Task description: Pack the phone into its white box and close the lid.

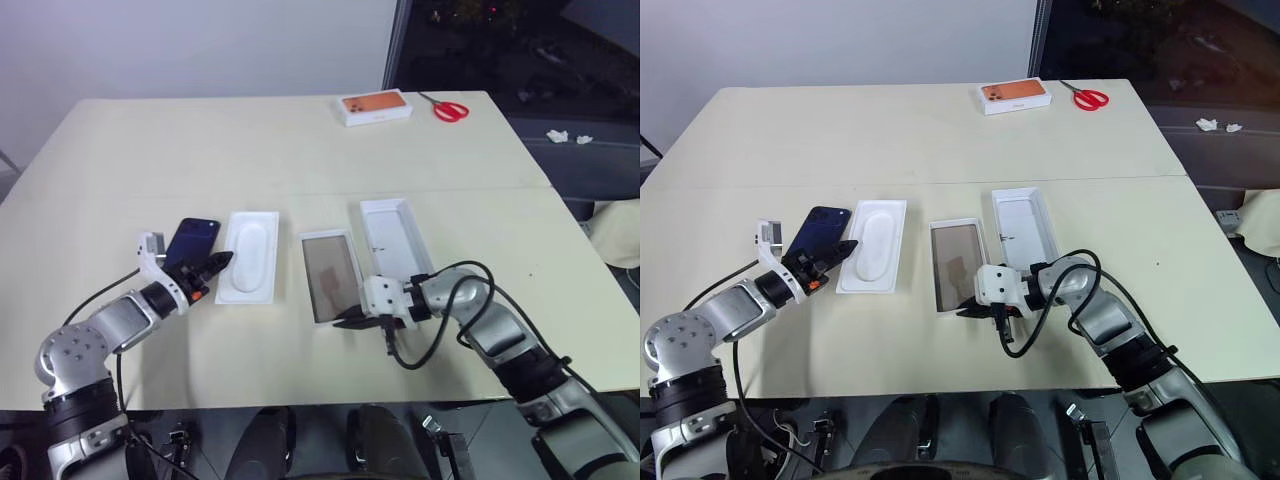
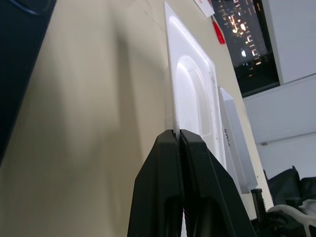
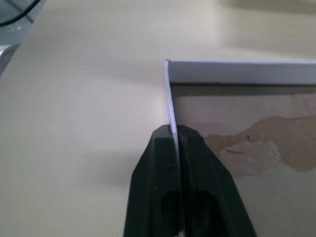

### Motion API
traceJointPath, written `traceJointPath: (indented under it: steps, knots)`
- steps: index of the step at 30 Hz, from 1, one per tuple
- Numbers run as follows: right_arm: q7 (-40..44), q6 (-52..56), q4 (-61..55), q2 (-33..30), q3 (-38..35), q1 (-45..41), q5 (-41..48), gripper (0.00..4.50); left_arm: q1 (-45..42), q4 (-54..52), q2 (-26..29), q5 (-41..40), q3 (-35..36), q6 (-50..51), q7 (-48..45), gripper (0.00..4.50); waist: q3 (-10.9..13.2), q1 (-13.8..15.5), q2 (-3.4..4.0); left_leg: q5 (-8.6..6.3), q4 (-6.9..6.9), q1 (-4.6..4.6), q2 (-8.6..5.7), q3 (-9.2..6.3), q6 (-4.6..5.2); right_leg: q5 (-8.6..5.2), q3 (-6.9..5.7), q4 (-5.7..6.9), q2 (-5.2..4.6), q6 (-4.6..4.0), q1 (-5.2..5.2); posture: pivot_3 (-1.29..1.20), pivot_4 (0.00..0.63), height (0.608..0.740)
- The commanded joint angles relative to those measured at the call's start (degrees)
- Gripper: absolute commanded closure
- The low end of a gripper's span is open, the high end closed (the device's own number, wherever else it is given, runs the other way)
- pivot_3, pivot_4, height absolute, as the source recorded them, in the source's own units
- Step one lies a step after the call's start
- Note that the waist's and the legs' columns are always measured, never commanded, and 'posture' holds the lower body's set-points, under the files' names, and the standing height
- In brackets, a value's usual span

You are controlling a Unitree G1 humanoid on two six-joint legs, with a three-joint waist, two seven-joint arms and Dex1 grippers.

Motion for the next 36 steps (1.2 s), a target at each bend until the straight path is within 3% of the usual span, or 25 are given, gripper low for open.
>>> traceJointPath:
  steps: [1, 12, 15, 18, 24, 28, 36]
  knots:
    - [-2.3, -1.3, 1.8, 2.5, 0.7, -2.4, -2.0, 4.48, -1.8, -2.4, -0.3, -1.5, -0.5, -1.8, 0.6, 4.5, 0.0, 0.0, 0.0, 0.01, -0.01, 0.0, 0.0, 0.0, -0.01, 0.0, 0.0, 0.0, 0.0, 0.0, 0.0, 0.0, 0.15, 0.74]
    - [-9.3, 3.7, 9.2, 13.3, -0.1, -9.8, -3.6, 4.48, -6.9, -3.1, -2.0, -2.3, -2.3, -4.1, 5.0, 4.5, 0.0, 0.0, -0.01, 0.09, -0.01, 0.0, 0.0, 0.0, -0.15, 0.0, 0.0, 0.01, 0.02, 0.0, -0.03, 0.0, 0.15, 0.74]
    - [-9.2, 5.2, 8.6, 14.3, -1.1, -10.4, -2.3, 3.57, -6.5, -3.6, -2.1, -2.3, -2.8, -4.3, 5.1, 4.5, 0.0, 0.0, -0.01, 0.09, -0.01, -0.01, -0.01, 0.0, -0.15, 0.0, 0.0, 0.01, 0.02, 0.0, -0.03, 0.0, 0.15, 0.74]
    - [-6.5, 5.0, 5.2, 11.8, -0.6, -8.8, -1.8, 2.12, -5.5, -4.1, -2.4, -2.1, -3.8, -4.7, 5.0, 4.5, 0.0, 0.1, -0.01, 0.09, 0.0, -0.01, -0.03, -0.01, -0.15, 0.0, -0.01, 0.01, 0.02, 0.0, -0.02, 0.0, 0.15, 0.74]
    - [-4.3, 11.4, -0.1, 8.4, -5.7, -9.5, 4.1, 2.12, -5.4, -3.9, -3.0, -1.4, -5.0, -5.8, 5.8, 4.5, 0.0, 0.0, -0.01, 0.02, -0.03, -0.01, -0.03, -0.03, -0.04, 0.0, -0.01, 0.02, 0.02, 0.0, -0.03, 0.0, 0.15, 0.74]
    - [-5.1, 15.6, 2.6, 6.1, -12.8, -11.8, 9.0, 2.12, -4.9, -2.3, -5.3, 3.2, -8.1, -9.5, 6.6, 4.5, 0.0, 0.1, -0.01, 0.01, -0.03, -0.01, -0.03, -0.03, -0.02, 0.0, -0.01, 0.01, 0.02, 0.0, -0.01, 0.0, 0.15, 0.74]
    - [-6.1, 14.4, 4.4, 4.5, -15.1, -10.0, 8.9, 2.12, -5.7, -1.5, -9.5, 6.1, -10.6, -11.5, 8.3, 4.5, 0.0, 0.0, -0.02, 0.0, -0.05, -0.03, -0.03, -0.01, 0.01, 0.0, 0.0, 0.0, 0.02, 0.0, -0.02, 0.0, 0.15, 0.74]
